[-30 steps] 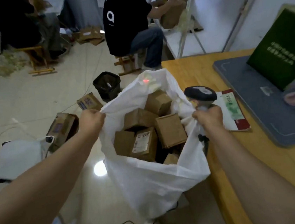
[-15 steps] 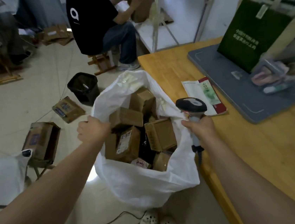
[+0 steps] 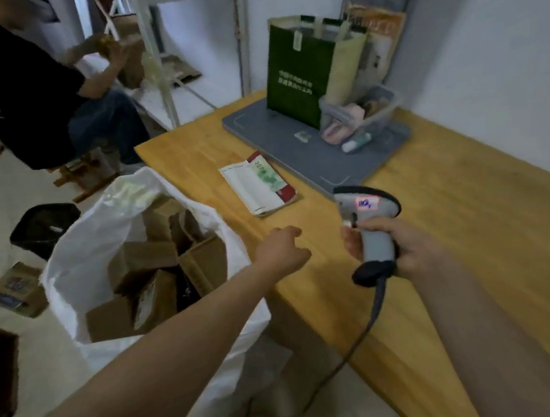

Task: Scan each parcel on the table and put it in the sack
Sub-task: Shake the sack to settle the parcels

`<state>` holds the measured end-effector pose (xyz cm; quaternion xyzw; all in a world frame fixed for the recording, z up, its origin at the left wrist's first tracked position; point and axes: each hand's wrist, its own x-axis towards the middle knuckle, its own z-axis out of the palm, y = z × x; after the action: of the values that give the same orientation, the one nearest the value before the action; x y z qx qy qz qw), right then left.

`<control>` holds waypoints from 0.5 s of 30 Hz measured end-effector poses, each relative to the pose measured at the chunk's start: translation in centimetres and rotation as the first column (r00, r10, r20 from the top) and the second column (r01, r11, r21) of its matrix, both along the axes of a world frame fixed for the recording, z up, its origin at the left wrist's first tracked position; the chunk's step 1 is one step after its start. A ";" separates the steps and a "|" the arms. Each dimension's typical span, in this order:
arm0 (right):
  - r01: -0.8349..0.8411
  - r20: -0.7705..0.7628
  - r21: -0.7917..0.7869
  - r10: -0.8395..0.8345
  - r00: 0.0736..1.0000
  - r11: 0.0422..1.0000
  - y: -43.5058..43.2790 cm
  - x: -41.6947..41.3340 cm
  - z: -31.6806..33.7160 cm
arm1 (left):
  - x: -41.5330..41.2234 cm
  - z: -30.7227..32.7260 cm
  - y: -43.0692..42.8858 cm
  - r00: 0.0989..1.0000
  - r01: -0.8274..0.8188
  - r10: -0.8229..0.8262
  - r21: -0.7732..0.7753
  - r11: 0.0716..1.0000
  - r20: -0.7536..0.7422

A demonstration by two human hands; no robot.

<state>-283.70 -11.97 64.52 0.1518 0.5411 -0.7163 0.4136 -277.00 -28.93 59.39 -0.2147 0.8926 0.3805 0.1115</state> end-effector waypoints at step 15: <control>0.586 0.027 0.076 -0.589 0.808 0.807 27.3 -8.5 -5.2 | -11.9 2.1 25.0 0.909 0.414 -0.413 0.000 0.910 -0.057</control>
<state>-292.24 15.37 59.33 0.3424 0.4800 -0.7873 0.1801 -288.87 -3.91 61.46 -0.0095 0.9183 0.3593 0.1658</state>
